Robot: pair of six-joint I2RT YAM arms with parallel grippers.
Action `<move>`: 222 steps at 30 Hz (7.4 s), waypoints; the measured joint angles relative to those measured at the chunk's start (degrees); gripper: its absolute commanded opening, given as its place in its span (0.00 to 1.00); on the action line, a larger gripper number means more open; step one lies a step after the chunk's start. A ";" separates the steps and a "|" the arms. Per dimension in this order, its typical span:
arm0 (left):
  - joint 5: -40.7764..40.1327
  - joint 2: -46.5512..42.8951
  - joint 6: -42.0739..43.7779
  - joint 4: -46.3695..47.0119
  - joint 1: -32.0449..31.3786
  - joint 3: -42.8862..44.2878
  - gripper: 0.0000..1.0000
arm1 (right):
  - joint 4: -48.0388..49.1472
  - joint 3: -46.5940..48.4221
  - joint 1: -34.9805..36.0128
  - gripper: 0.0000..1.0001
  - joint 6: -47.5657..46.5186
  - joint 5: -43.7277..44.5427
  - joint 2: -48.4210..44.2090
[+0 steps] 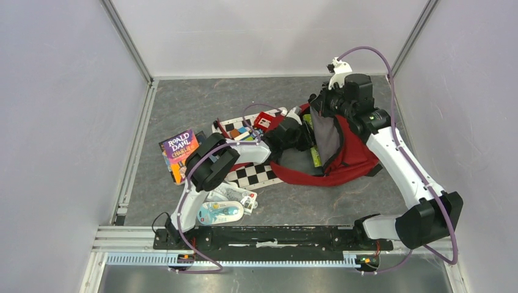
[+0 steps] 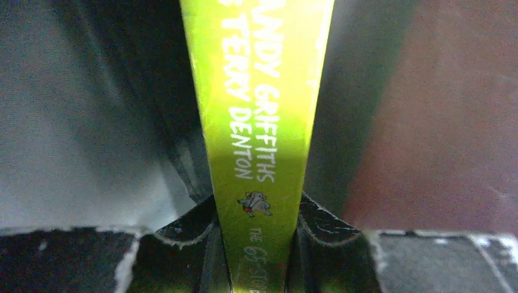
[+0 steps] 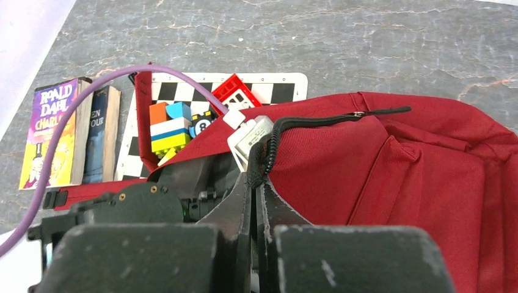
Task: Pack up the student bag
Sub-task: Place the book in the student bag, then pick up the book from the center of the board, then place the book in the student bag.
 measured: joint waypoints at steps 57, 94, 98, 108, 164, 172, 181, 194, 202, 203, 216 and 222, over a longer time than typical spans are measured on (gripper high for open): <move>5.90 -51.43 38.01 -54.97 75.60 -34.10 1.00 | 4.09 -6.75 25.94 0.98 4.26 13.81 6.43; 5.49 -49.20 40.15 -56.17 65.13 -34.01 0.46 | 16.11 31.12 33.94 0.98 5.16 -0.22 54.05; 5.60 -49.20 40.13 -56.15 65.13 -34.01 0.45 | 16.48 31.71 32.48 0.94 6.23 -3.23 57.68; 5.84 -49.20 40.15 -56.17 65.13 -34.01 0.46 | 21.92 29.77 32.20 0.45 11.69 -11.15 59.54; 50.31 -58.82 -0.20 19.15 55.54 -51.23 0.40 | 42.16 -9.81 28.65 0.00 22.53 -0.81 13.07; 50.80 -58.21 -5.14 25.49 55.45 -51.76 0.02 | 39.78 -9.84 28.65 0.26 20.37 2.25 11.47; 47.54 -67.23 9.20 2.58 52.61 -49.90 0.02 | 29.68 -10.32 27.89 0.98 9.70 12.52 3.85; 27.91 -67.34 19.89 -19.85 24.74 -44.78 0.02 | 10.67 -17.05 3.61 0.98 -0.61 20.15 -6.58; 18.16 -52.19 15.04 -17.73 9.70 -33.38 0.02 | 4.66 -28.52 -15.13 0.98 -1.99 18.14 -11.52; 17.31 -49.88 14.49 -17.35 8.50 -31.36 0.02 | 4.39 -29.51 -17.33 0.98 -2.16 17.40 -12.02; 9.18 -31.95 9.40 -14.95 2.51 -19.41 0.02 | 12.37 -35.50 -28.30 0.95 -2.14 0.46 -8.72; 6.12 -31.67 8.66 -15.02 2.51 -19.41 0.02 | 18.75 -35.91 -28.30 0.84 -2.16 -5.55 -4.59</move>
